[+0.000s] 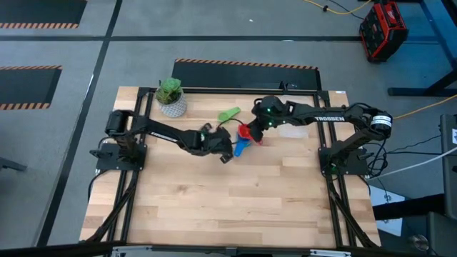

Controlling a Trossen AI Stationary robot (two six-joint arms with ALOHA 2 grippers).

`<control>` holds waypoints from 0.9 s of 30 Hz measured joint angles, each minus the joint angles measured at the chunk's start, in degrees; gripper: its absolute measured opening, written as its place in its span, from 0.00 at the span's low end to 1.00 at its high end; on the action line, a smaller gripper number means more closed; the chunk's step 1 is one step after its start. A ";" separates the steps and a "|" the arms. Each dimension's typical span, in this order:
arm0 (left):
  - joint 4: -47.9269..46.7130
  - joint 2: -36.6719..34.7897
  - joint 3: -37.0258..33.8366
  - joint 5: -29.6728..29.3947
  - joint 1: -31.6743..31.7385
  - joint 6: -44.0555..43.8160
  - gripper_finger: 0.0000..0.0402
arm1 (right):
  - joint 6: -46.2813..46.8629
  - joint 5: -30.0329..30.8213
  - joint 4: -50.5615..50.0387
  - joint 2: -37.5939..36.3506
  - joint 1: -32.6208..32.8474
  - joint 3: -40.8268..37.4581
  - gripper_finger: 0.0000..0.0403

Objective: Nest measuring cups in basket

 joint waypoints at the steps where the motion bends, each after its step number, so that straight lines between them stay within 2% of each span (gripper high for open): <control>1: 0.28 0.30 -0.09 0.69 -0.14 1.50 0.20 | 1.67 -0.05 -0.13 0.00 0.02 0.08 0.02; 6: 5.40 2.43 -0.33 1.41 -0.56 8.09 0.20 | 8.93 -0.02 -0.75 0.13 0.02 -0.13 0.02; 8: 10.67 3.84 0.01 2.67 -0.61 10.77 0.20 | 10.34 0.00 -2.04 0.26 0.02 -0.13 0.02; 12: 14.54 4.76 -0.05 5.09 -0.68 14.21 0.20 | 12.19 1.24 -3.31 0.76 0.04 -0.16 0.02; 27: 21.01 5.39 -0.18 6.55 -0.64 16.27 0.20 | 16.84 1.44 -5.30 1.42 0.26 -0.20 0.02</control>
